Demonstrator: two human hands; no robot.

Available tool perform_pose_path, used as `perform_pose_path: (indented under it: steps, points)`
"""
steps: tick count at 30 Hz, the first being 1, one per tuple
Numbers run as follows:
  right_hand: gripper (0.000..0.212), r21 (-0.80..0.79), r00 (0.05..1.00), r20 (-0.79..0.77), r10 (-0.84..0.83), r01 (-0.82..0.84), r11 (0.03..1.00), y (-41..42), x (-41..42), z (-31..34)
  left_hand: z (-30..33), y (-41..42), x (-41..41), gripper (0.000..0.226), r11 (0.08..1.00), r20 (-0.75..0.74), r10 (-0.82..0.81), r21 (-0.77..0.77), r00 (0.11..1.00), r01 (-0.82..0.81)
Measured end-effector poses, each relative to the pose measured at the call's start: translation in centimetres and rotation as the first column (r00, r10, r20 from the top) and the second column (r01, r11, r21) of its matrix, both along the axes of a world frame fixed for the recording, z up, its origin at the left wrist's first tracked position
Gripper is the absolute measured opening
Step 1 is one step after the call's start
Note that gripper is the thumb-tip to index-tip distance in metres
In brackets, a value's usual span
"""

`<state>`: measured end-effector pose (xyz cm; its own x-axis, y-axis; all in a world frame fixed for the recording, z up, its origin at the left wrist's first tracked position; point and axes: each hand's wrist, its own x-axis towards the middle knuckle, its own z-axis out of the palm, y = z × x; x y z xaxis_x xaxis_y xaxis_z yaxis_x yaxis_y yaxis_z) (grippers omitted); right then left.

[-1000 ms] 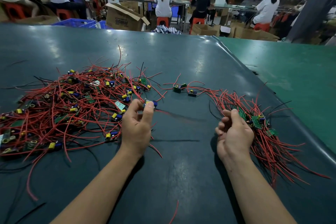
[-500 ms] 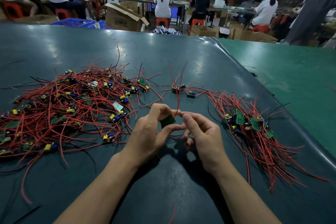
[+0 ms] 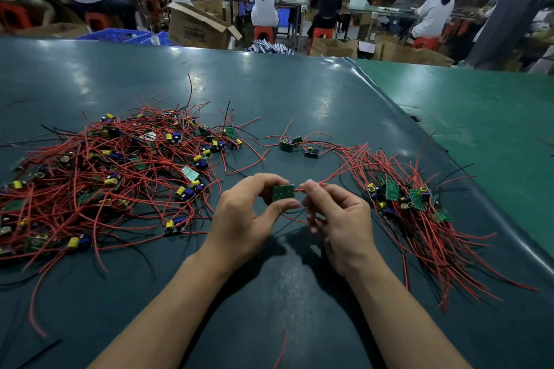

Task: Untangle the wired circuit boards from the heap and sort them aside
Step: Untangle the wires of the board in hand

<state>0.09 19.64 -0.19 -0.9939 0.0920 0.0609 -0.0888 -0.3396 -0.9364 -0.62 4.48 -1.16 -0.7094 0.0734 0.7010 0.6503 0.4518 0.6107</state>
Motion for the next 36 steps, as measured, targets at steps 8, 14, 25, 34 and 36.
perform_pose_path:
  steps: [8, 14, 25, 34, 36]
  points:
    - [0.016, -0.240, 0.981, 0.078, -0.179, 0.192, 0.951, 1.6, -1.0, 0.5, 0.4, 0.6, 0.5, 0.027, 0.999, 0.058, -0.036, 0.041, 0.998, 0.034]
    - [0.020, -0.363, 0.929, 0.088, -0.360, 0.367, 0.857, 3.4, -1.8, 0.8, 0.3, 0.4, 0.4, 0.030, 0.999, 0.002, -0.020, -0.027, 1.000, 0.021]
    - [0.049, -0.052, 0.992, 0.124, -0.013, 0.019, 0.998, 2.3, -1.3, -0.3, -0.1, -0.8, -0.2, 0.039, 0.954, -0.032, 0.297, 0.048, 0.954, -0.296]
    - [0.017, 0.158, 0.986, -0.017, 0.167, -0.162, 0.974, 1.2, -0.1, -0.4, -0.1, -0.4, 0.2, 0.049, 0.981, 0.040, -0.047, -0.187, 0.998, 0.053]
    - [0.021, 0.162, 0.997, -0.036, 0.063, -0.056, 0.985, 1.2, -0.3, -0.2, -0.1, -0.6, 0.1, 0.043, 0.979, 0.014, -0.003, -0.202, 1.000, 0.006]
